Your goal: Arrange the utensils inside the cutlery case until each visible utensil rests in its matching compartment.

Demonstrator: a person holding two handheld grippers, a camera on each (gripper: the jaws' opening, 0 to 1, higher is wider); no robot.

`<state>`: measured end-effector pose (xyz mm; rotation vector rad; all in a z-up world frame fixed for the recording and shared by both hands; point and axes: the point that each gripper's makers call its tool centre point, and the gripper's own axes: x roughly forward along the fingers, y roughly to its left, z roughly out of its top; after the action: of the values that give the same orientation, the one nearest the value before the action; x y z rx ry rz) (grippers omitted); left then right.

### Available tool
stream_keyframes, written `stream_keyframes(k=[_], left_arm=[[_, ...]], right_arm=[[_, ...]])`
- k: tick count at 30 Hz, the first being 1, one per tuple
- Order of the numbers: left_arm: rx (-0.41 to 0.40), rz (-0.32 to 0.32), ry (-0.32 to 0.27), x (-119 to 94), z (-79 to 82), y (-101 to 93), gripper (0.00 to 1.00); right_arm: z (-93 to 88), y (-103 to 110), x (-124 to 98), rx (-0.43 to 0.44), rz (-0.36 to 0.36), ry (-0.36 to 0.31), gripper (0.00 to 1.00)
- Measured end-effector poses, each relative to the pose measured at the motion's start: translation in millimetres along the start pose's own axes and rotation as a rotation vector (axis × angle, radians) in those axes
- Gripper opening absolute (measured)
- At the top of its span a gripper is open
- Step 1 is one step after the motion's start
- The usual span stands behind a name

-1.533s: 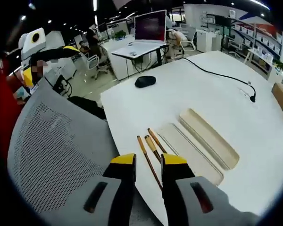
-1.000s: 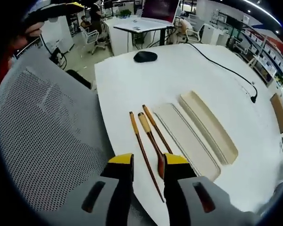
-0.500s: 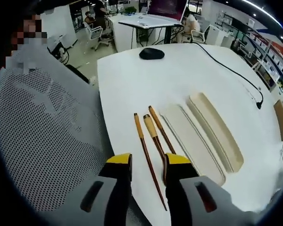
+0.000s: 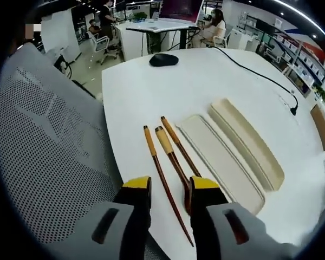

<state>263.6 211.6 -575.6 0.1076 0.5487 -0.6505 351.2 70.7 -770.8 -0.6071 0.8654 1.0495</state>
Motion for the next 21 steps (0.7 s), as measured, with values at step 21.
stream_keyframes(k=[21], left_arm=[[-0.113,0.072,-0.048,-25.9,-9.5,12.0,0.91]], right_arm=[[-4.6,17.5,35.8,-0.130,0.084,0.117,0.11]])
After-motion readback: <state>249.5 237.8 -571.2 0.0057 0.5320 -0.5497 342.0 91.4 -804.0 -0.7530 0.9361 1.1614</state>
